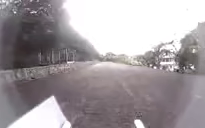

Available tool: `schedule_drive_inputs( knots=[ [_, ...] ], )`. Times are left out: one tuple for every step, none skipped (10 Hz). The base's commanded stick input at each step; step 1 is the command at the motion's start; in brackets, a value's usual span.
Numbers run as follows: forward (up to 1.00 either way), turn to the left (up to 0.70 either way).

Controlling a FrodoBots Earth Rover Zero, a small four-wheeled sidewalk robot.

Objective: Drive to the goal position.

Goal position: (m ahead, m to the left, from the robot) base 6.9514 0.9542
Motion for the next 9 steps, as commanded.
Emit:
schedule_drive_inputs(
  knots=[
    [1.00, 0.00],
    [1.00, 0.00],
    [1.00, 0.00],
    [1.00, 0.00],
    [1.00, -0.23],
    [1.00, -0.40],
    [1.00, -0.23],
    [1.00, 0.00],
    [1.00, 0.00]
  ],
)
